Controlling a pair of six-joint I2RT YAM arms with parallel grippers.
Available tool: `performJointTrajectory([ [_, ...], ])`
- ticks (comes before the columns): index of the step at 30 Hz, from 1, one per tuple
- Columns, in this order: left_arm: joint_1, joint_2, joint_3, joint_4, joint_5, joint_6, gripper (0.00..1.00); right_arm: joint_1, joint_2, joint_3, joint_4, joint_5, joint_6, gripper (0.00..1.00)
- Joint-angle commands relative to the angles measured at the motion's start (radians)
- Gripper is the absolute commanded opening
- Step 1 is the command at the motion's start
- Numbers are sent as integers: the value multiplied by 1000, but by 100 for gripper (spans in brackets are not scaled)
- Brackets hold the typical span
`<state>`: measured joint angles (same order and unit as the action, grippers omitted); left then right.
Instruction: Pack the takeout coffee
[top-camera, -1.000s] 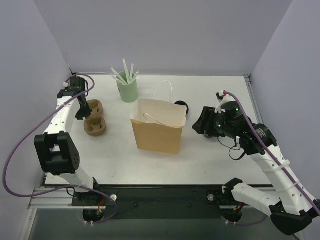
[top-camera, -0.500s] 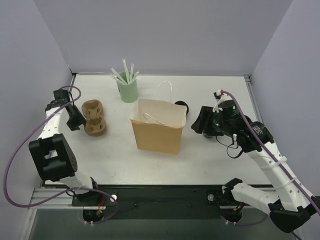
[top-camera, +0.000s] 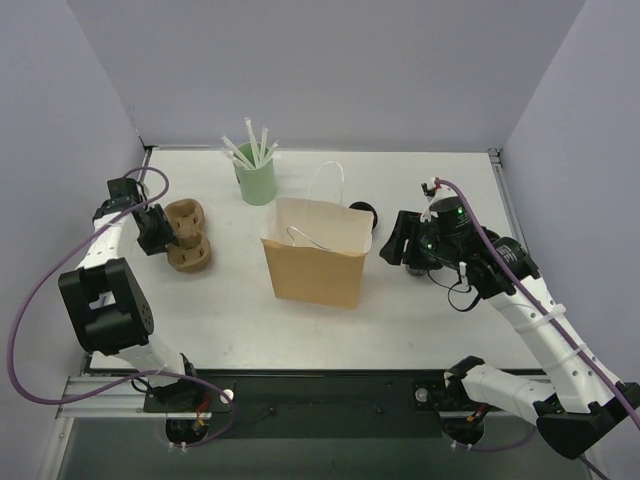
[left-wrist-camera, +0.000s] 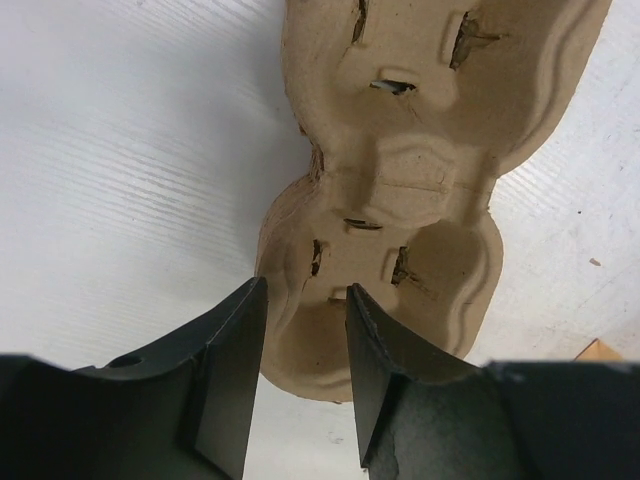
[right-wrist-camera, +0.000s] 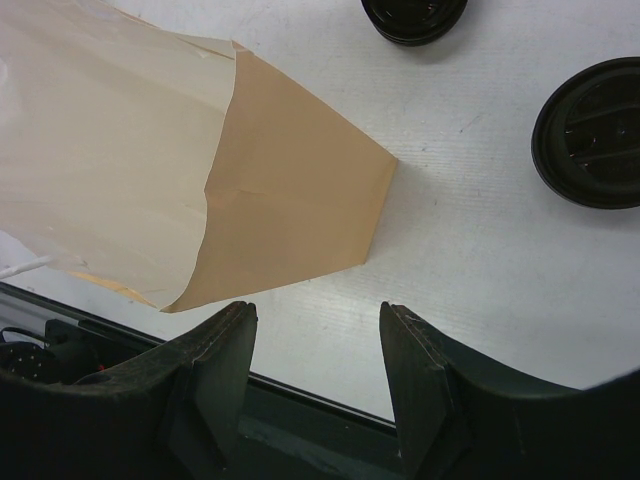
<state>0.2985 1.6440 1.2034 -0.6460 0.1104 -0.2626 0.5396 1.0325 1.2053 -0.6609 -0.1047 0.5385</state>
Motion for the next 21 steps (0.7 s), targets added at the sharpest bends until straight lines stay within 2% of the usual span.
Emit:
performJointTrajectory([
  [1,4,-4,33,22,-23,49,48,8,4,27,9,-3,0,53],
  [21,2,31,31,20,-8,54,46,10,34,37,23,-7,14,53],
])
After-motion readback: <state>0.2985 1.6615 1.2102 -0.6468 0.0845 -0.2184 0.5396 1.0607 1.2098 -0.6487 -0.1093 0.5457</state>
